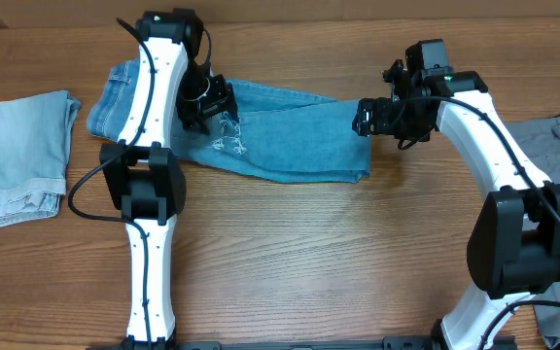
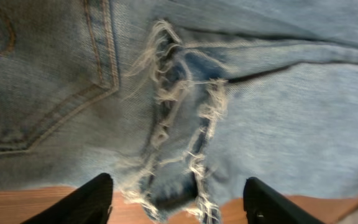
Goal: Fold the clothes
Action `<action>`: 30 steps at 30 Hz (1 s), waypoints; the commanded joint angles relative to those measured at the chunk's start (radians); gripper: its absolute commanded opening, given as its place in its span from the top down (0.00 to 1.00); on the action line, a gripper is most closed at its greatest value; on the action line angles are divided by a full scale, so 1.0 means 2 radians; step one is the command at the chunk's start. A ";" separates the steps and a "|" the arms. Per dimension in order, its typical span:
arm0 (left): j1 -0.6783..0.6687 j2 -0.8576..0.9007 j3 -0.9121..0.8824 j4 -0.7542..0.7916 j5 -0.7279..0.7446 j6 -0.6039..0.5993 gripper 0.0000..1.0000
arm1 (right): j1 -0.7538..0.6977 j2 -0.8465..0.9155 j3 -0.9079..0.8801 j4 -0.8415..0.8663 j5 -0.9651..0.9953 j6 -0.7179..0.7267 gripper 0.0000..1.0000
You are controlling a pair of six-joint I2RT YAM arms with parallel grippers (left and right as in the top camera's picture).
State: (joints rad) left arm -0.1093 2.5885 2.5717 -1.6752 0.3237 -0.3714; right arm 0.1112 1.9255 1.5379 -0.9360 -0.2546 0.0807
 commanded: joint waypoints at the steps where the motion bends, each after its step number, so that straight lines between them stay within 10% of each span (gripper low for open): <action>1: -0.008 -0.002 -0.024 0.006 -0.023 -0.010 0.27 | -0.001 -0.008 0.002 0.001 0.002 -0.003 0.00; 19: -0.044 -0.002 -0.065 0.074 0.019 -0.019 0.33 | -0.001 -0.008 0.002 0.001 0.002 -0.003 0.00; 21: -0.044 -0.002 -0.065 0.073 0.017 -0.018 0.41 | -0.001 -0.008 0.002 0.001 0.002 -0.003 0.00; 25: -0.044 -0.002 -0.065 0.073 0.017 -0.018 0.95 | -0.001 -0.008 0.002 0.001 0.002 -0.003 0.00; 30: -0.044 -0.003 -0.055 0.093 0.018 0.000 0.96 | -0.001 -0.008 0.002 0.001 0.002 -0.003 0.00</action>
State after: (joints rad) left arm -0.1902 2.5885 2.4462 -1.5162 0.3477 -0.4042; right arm 0.1112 1.9255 1.5379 -0.9356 -0.2546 0.0776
